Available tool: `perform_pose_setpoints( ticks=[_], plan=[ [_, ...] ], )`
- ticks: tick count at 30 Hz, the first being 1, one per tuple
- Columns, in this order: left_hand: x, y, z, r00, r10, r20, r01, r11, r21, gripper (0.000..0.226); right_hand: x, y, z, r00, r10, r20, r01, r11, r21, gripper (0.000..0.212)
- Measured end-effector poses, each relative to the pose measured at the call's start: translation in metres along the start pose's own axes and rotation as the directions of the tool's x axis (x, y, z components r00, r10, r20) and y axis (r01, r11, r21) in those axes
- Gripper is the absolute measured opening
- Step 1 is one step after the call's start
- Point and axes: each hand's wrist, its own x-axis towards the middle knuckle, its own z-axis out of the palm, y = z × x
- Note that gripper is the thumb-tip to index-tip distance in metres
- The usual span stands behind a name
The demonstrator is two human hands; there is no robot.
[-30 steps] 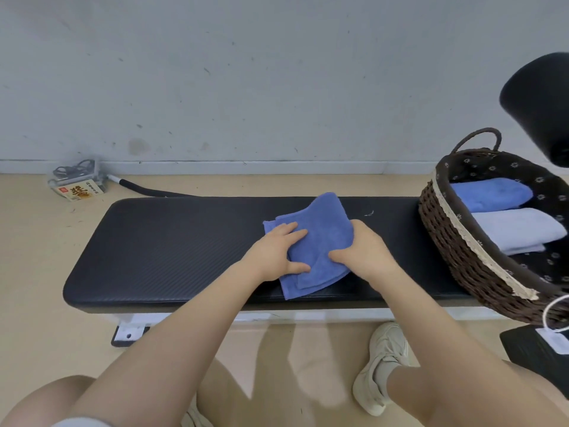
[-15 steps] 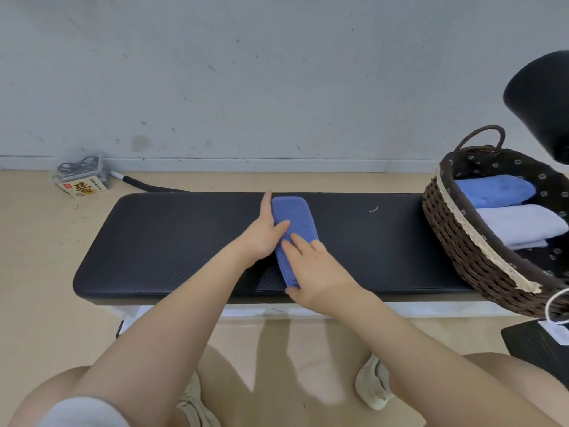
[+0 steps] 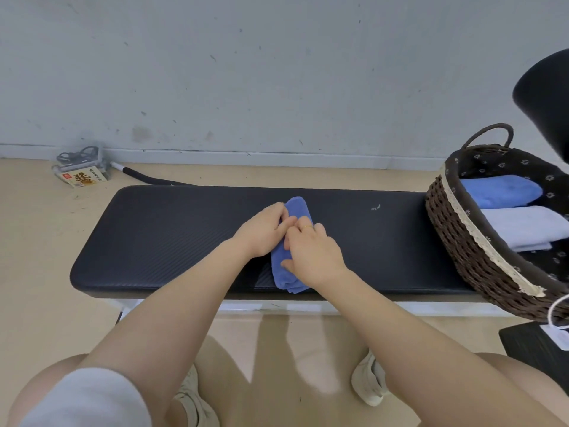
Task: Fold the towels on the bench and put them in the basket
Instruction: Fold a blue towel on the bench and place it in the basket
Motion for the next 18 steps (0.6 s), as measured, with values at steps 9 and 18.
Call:
perform_pose_setpoints(
  ticks=[9,18],
  plan=[
    [-0.007,-0.009,-0.011,0.997,-0.038,0.063,0.042,0.997,-0.057,0.052,-0.013,0.004,0.020,0.970,0.239,-0.045,-0.236,0.969,0.070,0.112],
    [-0.029,0.007,-0.033,0.963,-0.102,0.250,0.143,0.978,-0.153,0.075,-0.035,0.043,0.010,0.966,0.146,0.214,-0.225,0.883,0.413,0.050]
  ],
)
